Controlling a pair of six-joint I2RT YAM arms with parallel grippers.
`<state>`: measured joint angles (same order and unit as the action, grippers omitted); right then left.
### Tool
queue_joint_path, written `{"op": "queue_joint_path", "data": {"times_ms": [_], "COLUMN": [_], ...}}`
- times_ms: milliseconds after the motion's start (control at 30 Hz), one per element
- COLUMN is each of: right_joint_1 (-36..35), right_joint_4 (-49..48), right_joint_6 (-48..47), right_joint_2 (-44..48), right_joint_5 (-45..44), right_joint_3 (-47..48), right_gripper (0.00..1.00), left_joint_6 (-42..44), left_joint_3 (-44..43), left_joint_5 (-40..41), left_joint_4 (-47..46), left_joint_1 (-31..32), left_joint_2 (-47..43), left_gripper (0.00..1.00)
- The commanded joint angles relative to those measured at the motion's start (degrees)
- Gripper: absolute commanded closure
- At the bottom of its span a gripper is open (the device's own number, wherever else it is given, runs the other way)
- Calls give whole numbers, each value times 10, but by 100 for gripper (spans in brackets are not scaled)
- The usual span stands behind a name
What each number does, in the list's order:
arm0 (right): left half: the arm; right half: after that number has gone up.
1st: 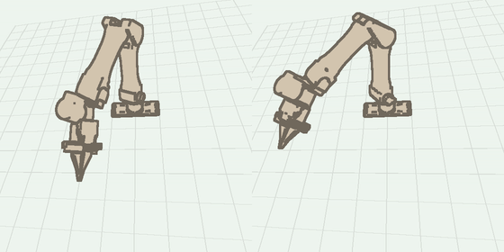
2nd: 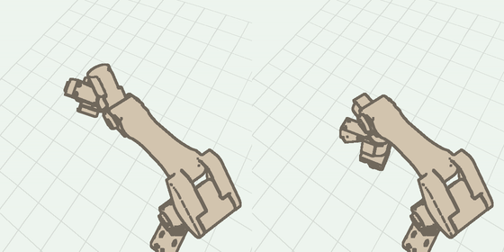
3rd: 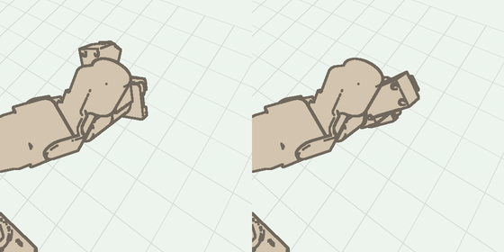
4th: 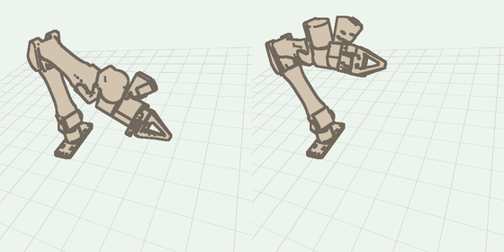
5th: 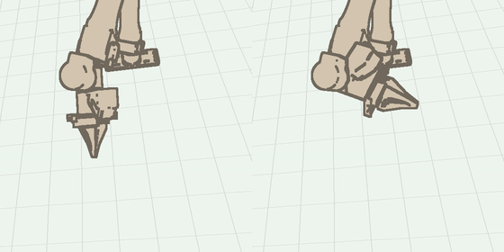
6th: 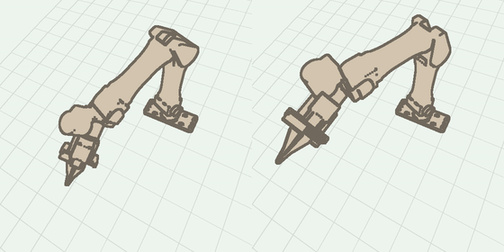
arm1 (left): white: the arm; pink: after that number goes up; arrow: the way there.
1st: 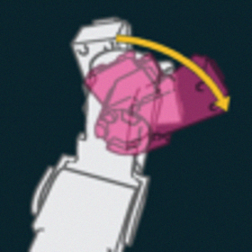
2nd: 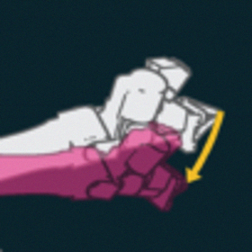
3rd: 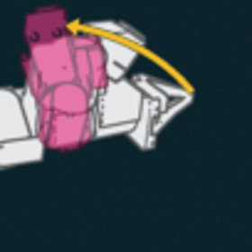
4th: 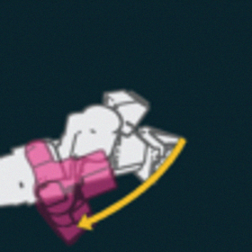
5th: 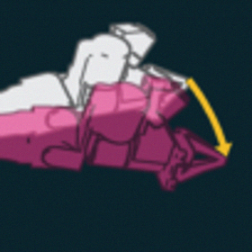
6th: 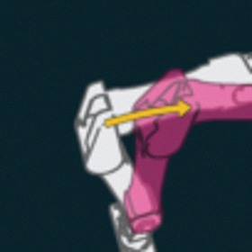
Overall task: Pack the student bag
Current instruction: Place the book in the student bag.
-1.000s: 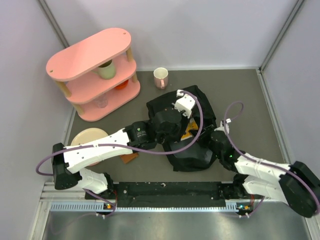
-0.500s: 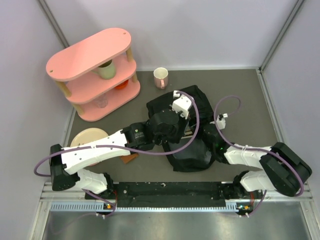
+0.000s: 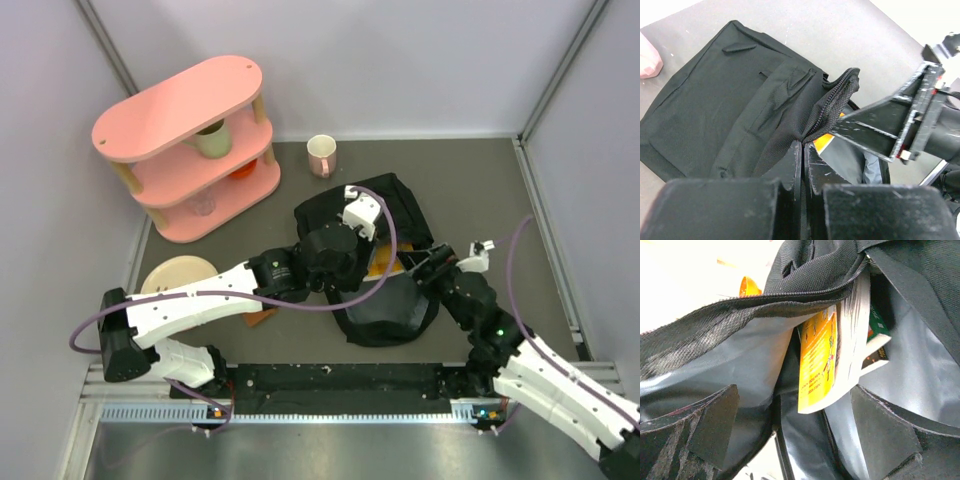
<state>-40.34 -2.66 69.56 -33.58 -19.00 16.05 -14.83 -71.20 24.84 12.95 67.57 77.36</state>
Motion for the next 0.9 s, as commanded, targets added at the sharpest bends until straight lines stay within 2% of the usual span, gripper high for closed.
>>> {"op": "queue_joint_path", "data": {"times_ms": [0, 33, 167, 233, 267, 333, 367, 433, 467, 533, 700, 733, 800, 833, 867], "right_joint_1": [1, 2, 2, 3, 2, 3, 3, 3, 5, 7, 9, 11, 13, 13, 13], "right_joint_4": [178, 163, 62, 37, 1, -40, -70, -123, -190, -232, -285, -289, -295, -284, -278], "right_joint_6": [-19, -2, 24, 31, 28, 8, 2, -1, -4, -10, -39, -34, -35, -33, -30], "right_joint_2": [113, 132, 144, 91, 61, -22, -51, -131, -154, -221, -332, -357, -366, -363, -347], "right_joint_5": [0, 0, -7, -11, -9, 4, 5, 6, 10, 24, 39, 48, 61, 69, 73], "right_joint_3": [-8, -22, -97, -96, -89, -66, -56, -41, -37, -11, 64, 74, 73, 64, 55], "right_gripper": [9, 11, 36, 41, 47, 51, 61, 72, 75, 84, 81, 73, 64, 48, 42], "left_joint_6": [-16, -17, -20, -21, -21, -22, -24, -27, -27, -31, -33, -33, -33, -34, -34], "left_joint_3": [6, 8, 9, 9, 11, 16, 19, 21, 23, 24, 32, 33, 33, 34, 40], "left_joint_5": [-4, -7, -15, -15, -13, -13, -12, -12, -13, -14, -8, -8, 0, 4, 8], "left_joint_4": [-48, -51, -56, -57, -57, -58, -57, -60, -60, -55, -51, -51, -43, -39, -35], "left_joint_1": [-5, -6, -9, -9, -9, -10, -10, -11, -12, -12, -12, -12, -11, -12, -11], "left_joint_2": [-23, -23, -21, -24, -27, -31, -34, -38, -39, -40, -43, -44, -45, -47, -50], "left_gripper": [100, 100, 100, 100, 100, 100, 100, 100, 100, 100, 100, 100, 100, 100, 100]}}
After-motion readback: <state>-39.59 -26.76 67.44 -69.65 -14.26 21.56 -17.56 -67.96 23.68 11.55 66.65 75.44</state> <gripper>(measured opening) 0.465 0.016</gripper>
